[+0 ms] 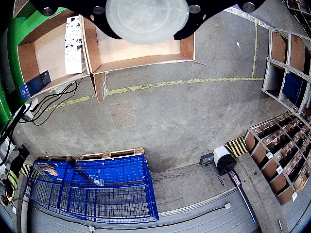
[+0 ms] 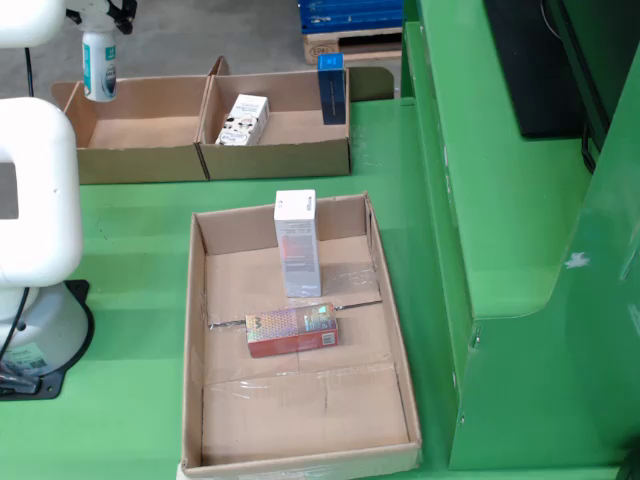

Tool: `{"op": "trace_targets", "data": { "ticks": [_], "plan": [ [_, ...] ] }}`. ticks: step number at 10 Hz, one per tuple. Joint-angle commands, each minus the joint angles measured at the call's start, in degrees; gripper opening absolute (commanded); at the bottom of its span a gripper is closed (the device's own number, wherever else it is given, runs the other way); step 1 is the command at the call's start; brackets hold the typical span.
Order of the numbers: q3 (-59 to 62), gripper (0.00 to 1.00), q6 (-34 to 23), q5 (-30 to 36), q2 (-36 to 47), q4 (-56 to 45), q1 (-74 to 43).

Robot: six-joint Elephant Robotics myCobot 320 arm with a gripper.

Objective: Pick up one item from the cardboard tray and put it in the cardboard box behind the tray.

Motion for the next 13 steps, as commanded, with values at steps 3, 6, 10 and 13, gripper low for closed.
{"op": "trace_targets", "data": {
  "ticks": [3, 6, 10, 13],
  "plan": [
    [1.49, 0.0, -7.17, 8.18, -4.03, -1.99, -10.07],
    [1.49, 0.0, -8.79, 9.26, -8.76, 2.06, -12.32],
    [1.49, 0.0, -10.17, 12.33, -15.22, 5.27, -14.51],
    [1.49, 0.0, -10.42, 11.17, -21.31, 13.94, -15.36]
  ]
}}
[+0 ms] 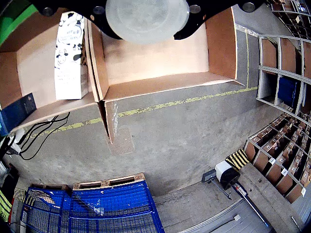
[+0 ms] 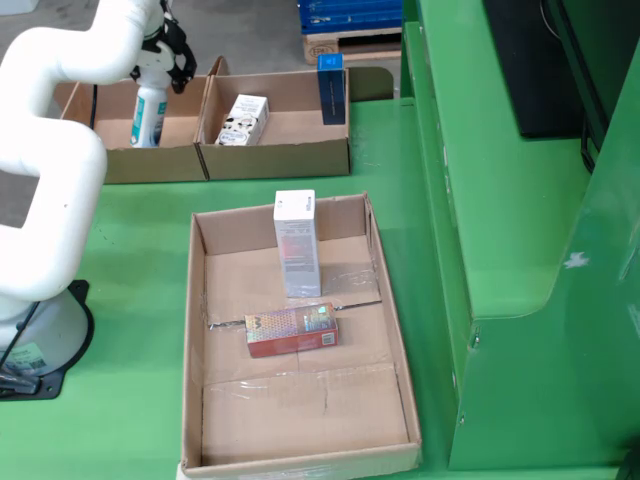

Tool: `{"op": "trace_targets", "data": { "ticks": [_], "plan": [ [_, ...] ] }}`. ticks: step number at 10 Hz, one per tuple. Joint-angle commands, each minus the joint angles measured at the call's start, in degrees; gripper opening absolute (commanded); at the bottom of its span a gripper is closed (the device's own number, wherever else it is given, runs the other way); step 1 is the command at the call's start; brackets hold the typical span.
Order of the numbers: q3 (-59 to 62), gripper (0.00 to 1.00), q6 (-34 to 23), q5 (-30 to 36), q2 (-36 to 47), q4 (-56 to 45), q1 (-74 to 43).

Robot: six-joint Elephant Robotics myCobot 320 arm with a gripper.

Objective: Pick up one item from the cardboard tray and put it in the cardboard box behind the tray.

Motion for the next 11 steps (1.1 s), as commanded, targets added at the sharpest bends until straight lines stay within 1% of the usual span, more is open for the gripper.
{"op": "trace_targets", "data": {
  "ticks": [1, 2, 11],
  "plan": [
    [1.58, 0.0, 0.59, -3.91, -6.37, 13.68, -0.8],
    [1.58, 0.0, 1.46, -9.35, -9.51, 19.81, -0.28],
    [1.58, 0.0, 1.46, -9.35, -9.51, 19.81, -0.28]
  ]
}}
